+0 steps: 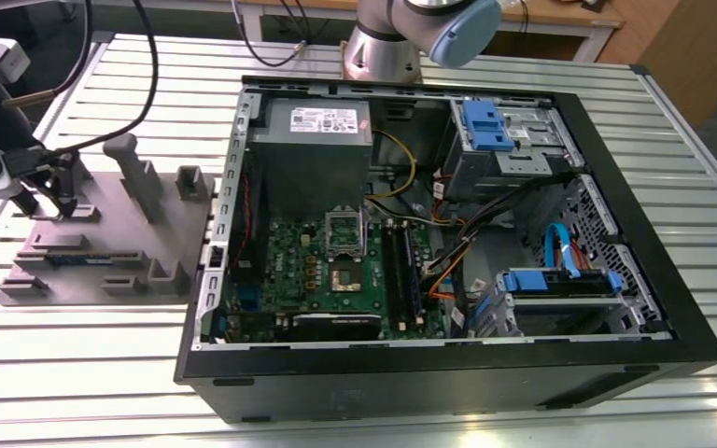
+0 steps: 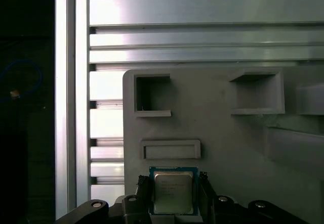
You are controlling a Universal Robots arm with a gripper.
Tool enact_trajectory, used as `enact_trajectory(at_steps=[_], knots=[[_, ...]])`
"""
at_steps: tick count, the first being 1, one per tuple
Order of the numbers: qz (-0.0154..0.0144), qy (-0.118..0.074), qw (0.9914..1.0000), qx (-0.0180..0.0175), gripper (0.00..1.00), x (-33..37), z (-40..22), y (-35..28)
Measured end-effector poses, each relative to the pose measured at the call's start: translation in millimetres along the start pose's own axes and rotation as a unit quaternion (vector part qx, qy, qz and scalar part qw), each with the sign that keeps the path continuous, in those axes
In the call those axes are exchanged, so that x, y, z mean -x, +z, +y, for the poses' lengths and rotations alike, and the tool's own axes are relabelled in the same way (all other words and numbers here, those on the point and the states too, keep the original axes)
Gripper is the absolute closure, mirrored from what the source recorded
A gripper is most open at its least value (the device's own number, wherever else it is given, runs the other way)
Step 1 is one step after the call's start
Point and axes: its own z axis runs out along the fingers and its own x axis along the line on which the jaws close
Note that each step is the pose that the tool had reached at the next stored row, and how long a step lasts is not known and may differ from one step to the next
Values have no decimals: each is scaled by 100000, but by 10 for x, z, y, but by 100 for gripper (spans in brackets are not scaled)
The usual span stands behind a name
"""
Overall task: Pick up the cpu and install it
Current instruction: 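Pick up the cpu and move it towards the insertion slot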
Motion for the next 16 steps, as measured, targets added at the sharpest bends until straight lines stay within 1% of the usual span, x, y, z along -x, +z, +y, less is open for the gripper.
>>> enact_trajectory(at_steps=[16], knots=[[0, 1, 100000, -1, 53, -1, 1, -35]])
